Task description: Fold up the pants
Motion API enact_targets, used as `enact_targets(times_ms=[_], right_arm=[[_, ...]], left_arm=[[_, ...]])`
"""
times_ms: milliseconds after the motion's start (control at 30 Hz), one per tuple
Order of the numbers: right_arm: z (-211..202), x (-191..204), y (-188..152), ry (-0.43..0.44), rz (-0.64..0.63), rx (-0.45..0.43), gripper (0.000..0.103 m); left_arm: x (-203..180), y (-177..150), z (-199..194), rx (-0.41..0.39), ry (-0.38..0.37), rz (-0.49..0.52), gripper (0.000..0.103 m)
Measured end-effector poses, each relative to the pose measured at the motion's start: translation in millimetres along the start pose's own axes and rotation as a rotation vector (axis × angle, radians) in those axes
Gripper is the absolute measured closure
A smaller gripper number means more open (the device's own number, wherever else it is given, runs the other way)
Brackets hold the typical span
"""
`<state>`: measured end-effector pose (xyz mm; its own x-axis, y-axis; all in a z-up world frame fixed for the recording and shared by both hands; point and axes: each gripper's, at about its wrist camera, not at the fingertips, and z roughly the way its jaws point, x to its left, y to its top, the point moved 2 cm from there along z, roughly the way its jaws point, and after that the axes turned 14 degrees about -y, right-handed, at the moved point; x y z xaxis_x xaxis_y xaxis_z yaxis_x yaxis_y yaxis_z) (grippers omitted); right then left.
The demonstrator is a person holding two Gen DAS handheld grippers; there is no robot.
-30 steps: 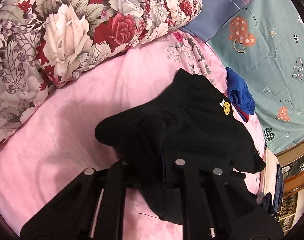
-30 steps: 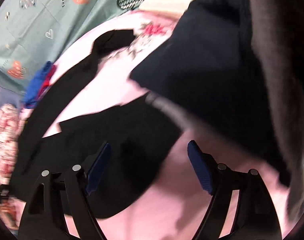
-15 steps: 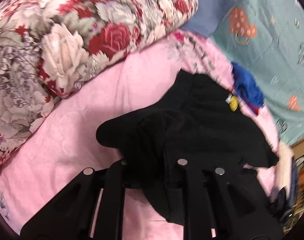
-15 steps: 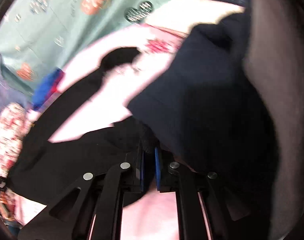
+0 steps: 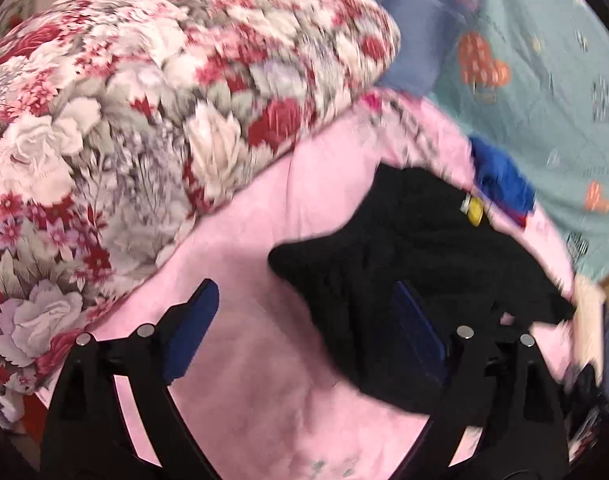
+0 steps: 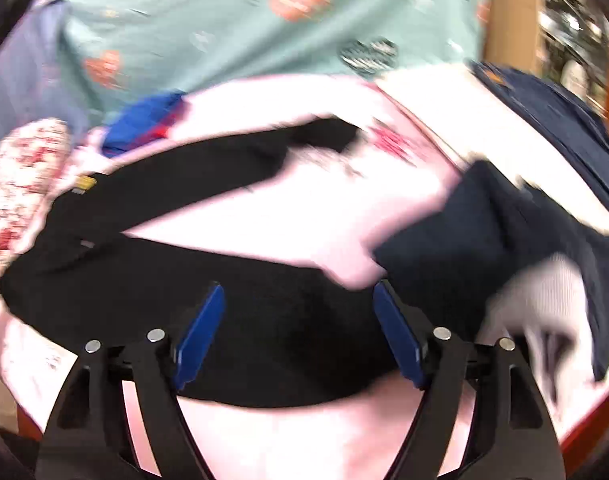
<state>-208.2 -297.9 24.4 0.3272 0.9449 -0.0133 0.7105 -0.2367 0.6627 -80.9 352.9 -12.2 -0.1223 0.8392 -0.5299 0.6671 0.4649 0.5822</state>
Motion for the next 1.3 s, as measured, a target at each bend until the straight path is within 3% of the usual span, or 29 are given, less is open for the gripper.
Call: enact_targets(times_ms=[67, 133, 200, 267, 333, 433, 533, 633, 700, 800, 867, 900, 933, 1033, 1100, 1167, 1233, 1300], right_arm=[[21.3, 30.3, 21.3, 0.118, -0.002, 0.024, 0.025], [40.6, 69.3, 39.1, 0.202, -0.034, 0.047, 0.025], [61.5, 109.8, 61.6, 0.255, -0.069, 0.052, 0.025], [64.6, 143.0, 77.2, 0.339, -0.075, 0.050, 0.025], [63.6, 155.2, 84.5, 0.371, -0.074, 0.046, 0.025], [66.0, 193.4, 105.8, 0.441, -0.063, 0.018, 0.025], [71.2, 200.7, 115.1, 0.452, -0.063, 0.033, 0.025], [82.3, 201.9, 113.8, 0.436, -0.064, 0.074, 0.025], [94.1, 190.4, 111.8, 0.411, -0.037, 0.095, 0.025], [108.8, 168.1, 105.2, 0.402, 0.035, 0.137, 0.025], [119.3, 157.6, 102.4, 0.396, 0.074, 0.166, 0.025], [123.2, 153.6, 101.2, 0.389, 0.089, 0.179, 0.025], [126.8, 149.0, 101.0, 0.377, 0.098, 0.189, 0.025], [130.9, 143.8, 105.0, 0.333, 0.086, 0.175, 0.025], [134.8, 139.9, 110.7, 0.291, 0.076, 0.155, 0.025], [139.4, 134.4, 114.6, 0.256, 0.076, 0.143, 0.025], [143.7, 121.3, 122.7, 0.213, 0.100, 0.127, 0.025], [147.5, 105.4, 129.7, 0.195, 0.133, 0.117, 0.025]], left_arm=[[-10.1, 16.5, 0.8, -0.066, -0.045, -0.061, 0.012], [-31.3, 39.2, 17.8, -0.072, -0.045, -0.063, 0.010], [-52.4, 61.1, 41.8, -0.038, -0.062, -0.030, 0.009], [-71.4, 81.9, 78.3, 0.060, -0.118, 0.011, 0.008], [-77.3, 96.9, 128.4, 0.182, -0.145, 0.012, 0.007], [-64.9, 102.5, 177.5, 0.223, -0.081, -0.043, 0.009], [-50.8, 103.4, 211.4, 0.261, -0.122, -0.119, 0.014], [-47.8, 102.6, 229.2, 0.263, -0.154, -0.126, 0.016], [-51.0, 97.1, 239.4, 0.293, -0.183, -0.108, 0.026], [-63.5, 90.0, 245.5, 0.300, -0.162, -0.014, 0.028], [-73.1, 82.6, 246.9, 0.339, -0.193, 0.037, 0.049], [-78.5, 80.0, 246.5, 0.354, -0.190, 0.067, 0.071], [-89.4, 76.8, 244.4, 0.356, -0.169, 0.122, 0.081], [-118.6, 80.1, 231.3, 0.266, -0.057, 0.245, 0.087], [-127.1, 94.5, 219.3, 0.176, -0.030, 0.234, 0.087], [-122.8, 118.2, 207.2, 0.075, 0.011, 0.161, 0.088], [-110.2, 132.6, 210.8, 0.020, 0.160, 0.130, 0.088], [-94.1, 135.1, 224.6, 0.027, 0.266, 0.109, 0.087]])
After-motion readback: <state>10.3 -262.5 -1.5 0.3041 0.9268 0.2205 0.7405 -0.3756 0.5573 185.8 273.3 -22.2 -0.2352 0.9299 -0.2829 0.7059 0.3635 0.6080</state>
